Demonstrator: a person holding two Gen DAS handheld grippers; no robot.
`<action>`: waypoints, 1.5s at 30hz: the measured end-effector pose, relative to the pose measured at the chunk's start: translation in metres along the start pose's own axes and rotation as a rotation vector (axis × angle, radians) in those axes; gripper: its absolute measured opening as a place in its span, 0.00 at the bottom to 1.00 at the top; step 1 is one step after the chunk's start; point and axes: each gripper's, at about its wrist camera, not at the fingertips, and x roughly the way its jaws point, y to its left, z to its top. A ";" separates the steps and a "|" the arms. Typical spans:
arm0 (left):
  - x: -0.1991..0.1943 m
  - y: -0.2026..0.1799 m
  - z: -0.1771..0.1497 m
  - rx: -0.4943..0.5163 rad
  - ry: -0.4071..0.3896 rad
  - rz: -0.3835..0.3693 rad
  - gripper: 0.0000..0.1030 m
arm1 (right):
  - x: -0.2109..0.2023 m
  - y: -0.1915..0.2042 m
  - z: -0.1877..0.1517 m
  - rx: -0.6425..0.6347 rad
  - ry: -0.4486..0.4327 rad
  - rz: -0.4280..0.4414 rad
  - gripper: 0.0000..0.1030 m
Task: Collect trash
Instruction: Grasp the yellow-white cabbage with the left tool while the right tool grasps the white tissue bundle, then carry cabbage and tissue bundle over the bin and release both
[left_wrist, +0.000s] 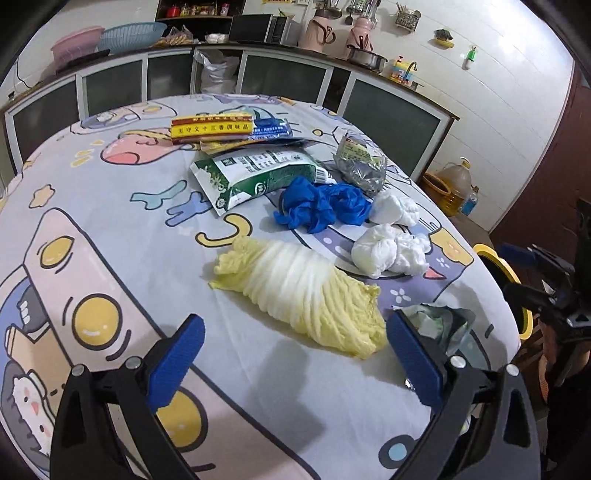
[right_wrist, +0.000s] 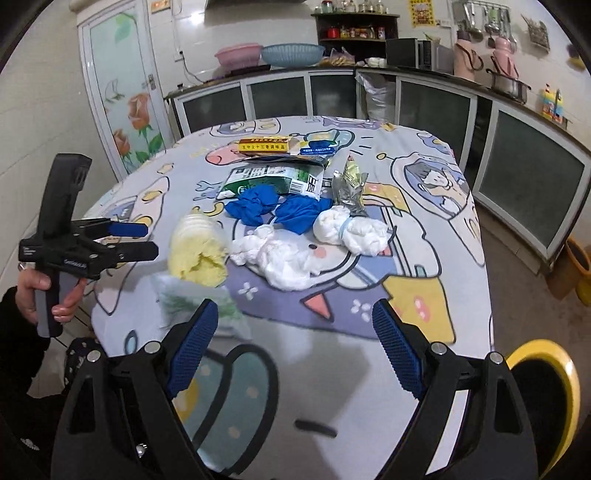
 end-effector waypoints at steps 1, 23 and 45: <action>0.002 0.000 0.001 -0.004 0.004 0.001 0.92 | 0.002 -0.001 0.003 -0.008 0.003 0.002 0.79; 0.058 -0.003 0.023 -0.056 0.113 -0.047 0.92 | 0.127 -0.049 0.070 -0.012 0.162 -0.064 0.69; 0.015 0.012 0.021 -0.110 0.024 -0.017 0.25 | 0.111 -0.061 0.073 0.114 0.125 -0.035 0.48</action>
